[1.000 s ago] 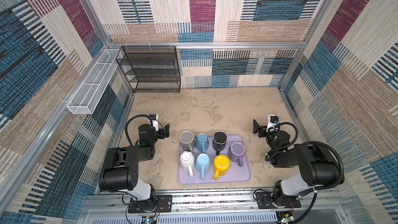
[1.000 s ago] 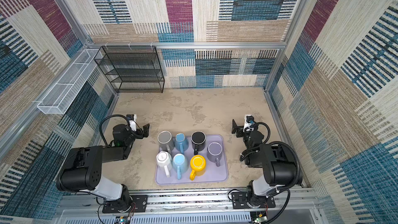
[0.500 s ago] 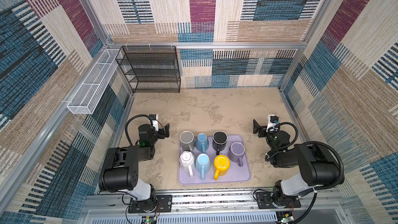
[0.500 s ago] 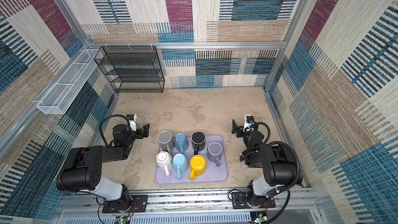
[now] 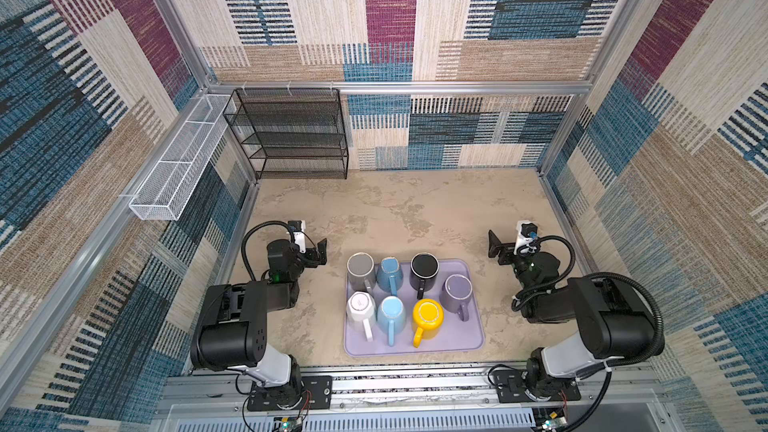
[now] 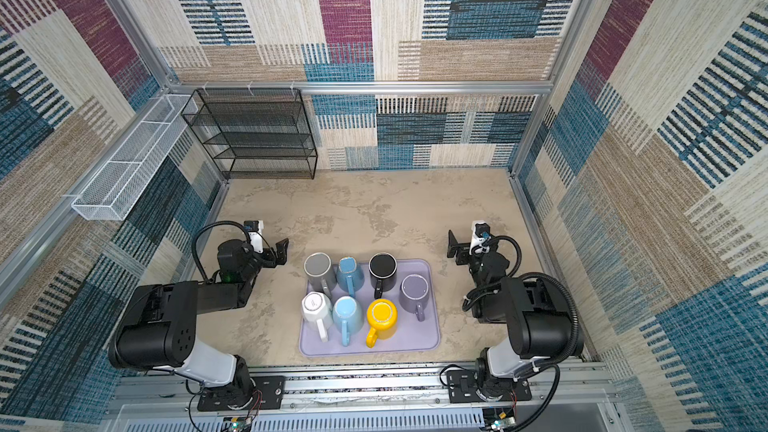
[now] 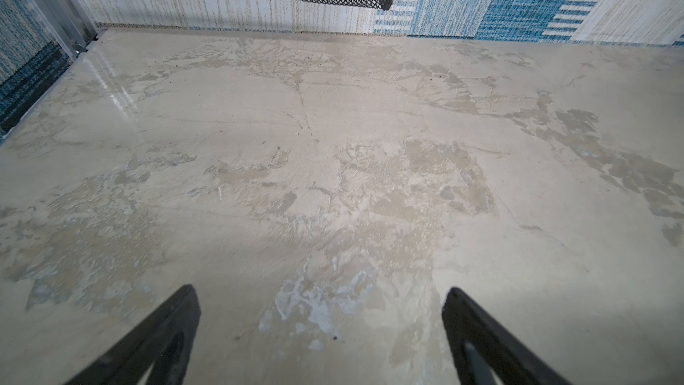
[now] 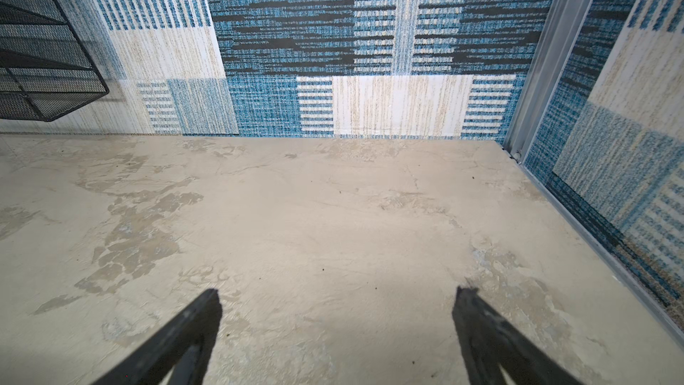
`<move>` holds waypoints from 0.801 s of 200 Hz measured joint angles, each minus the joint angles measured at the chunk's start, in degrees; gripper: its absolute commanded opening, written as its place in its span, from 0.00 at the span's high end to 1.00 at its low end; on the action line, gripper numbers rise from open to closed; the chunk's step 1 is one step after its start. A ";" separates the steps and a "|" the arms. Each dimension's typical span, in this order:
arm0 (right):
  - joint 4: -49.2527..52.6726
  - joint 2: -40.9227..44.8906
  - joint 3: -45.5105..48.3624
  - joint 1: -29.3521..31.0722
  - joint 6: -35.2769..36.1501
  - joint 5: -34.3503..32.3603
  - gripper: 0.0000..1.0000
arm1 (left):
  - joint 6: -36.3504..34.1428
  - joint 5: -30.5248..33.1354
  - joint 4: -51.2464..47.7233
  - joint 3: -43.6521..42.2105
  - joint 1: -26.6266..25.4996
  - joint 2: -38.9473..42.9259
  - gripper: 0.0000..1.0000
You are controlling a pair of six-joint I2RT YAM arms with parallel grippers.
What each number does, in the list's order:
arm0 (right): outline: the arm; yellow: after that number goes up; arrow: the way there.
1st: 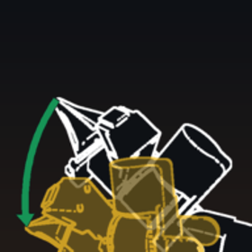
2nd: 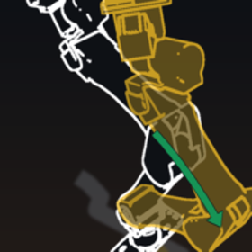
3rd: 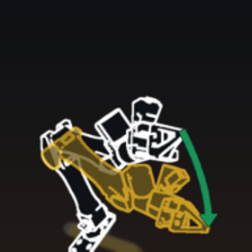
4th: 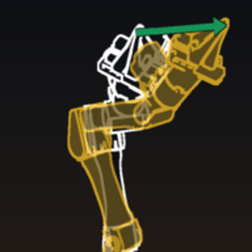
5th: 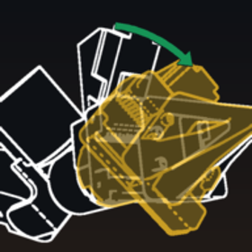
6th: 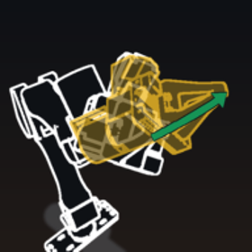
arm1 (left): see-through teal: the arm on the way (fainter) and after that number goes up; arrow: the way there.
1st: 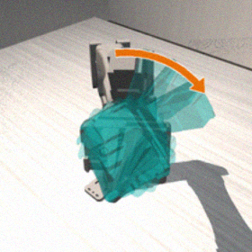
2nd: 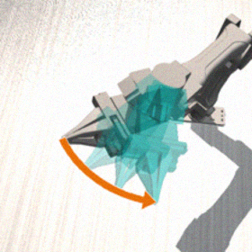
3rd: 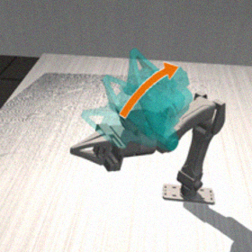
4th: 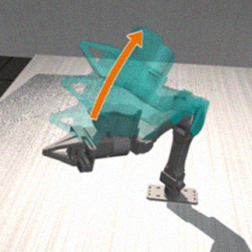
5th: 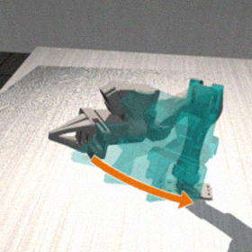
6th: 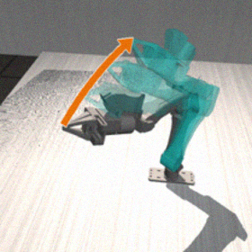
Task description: Turn the mug right side up
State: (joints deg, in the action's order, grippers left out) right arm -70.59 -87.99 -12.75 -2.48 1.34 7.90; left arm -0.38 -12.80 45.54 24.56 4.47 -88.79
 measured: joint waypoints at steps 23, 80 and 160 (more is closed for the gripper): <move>0.00 0.04 0.00 0.00 0.00 0.00 0.00 | 0.00 0.00 0.00 0.00 0.00 0.00 0.01; 9.09 4.13 -5.09 0.00 -1.07 -3.74 0.00 | 0.48 5.20 -3.30 0.81 -0.04 4.50 0.01; 35.23 28.17 -12.39 0.17 -7.78 -5.53 0.00 | 7.91 8.55 -21.35 7.65 -0.17 21.27 0.00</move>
State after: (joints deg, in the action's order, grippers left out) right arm -35.35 -59.81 -25.15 -2.31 -6.44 2.37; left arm 7.53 -4.25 24.18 32.21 4.29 -67.53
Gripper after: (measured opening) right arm 0.995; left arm 0.997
